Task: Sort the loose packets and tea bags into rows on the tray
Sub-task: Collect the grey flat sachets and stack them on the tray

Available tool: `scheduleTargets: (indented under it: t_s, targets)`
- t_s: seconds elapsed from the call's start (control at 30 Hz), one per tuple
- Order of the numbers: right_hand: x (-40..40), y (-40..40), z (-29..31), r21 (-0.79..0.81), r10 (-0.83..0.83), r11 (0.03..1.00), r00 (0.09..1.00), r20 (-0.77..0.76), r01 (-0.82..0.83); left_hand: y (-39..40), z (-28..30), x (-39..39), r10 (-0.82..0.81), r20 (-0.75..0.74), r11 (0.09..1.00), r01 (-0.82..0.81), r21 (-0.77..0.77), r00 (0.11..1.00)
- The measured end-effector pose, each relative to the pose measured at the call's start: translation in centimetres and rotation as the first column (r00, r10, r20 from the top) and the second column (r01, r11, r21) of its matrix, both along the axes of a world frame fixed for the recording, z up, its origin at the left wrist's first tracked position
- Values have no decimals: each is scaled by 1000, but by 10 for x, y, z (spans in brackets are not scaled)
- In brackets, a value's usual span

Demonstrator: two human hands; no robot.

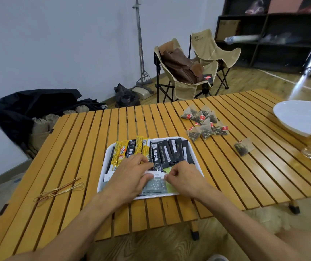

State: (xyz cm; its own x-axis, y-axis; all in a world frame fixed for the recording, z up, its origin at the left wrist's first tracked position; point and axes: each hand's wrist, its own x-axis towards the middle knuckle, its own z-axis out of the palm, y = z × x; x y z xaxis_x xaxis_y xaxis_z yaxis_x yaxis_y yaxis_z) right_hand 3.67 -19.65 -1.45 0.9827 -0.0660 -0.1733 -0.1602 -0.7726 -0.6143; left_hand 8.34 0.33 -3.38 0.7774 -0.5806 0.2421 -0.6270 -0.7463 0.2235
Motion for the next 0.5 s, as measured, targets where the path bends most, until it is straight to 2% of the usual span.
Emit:
scheduleTargets:
  t_s: [0.13, 0.27, 0.37, 0.5]
  targets:
    - [9, -22, 10, -97, 7, 995, 1000, -9, -8, -11, 17, 10, 63, 1, 997, -63, 48, 998]
    - [24, -59, 27, -239, -19, 971, 1000, 3, 19, -56, 35, 16, 72, -35, 997, -71, 19, 997]
    - [36, -102, 33, -294, -145, 943, 988, 55, 155, -115, 41, 20, 20, -87, 999, -23, -34, 996]
    - [42, -170, 29, -301, -344, 878, 928, 144, 372, -203, 36, 25, -12, -314, 984, -45, -173, 949]
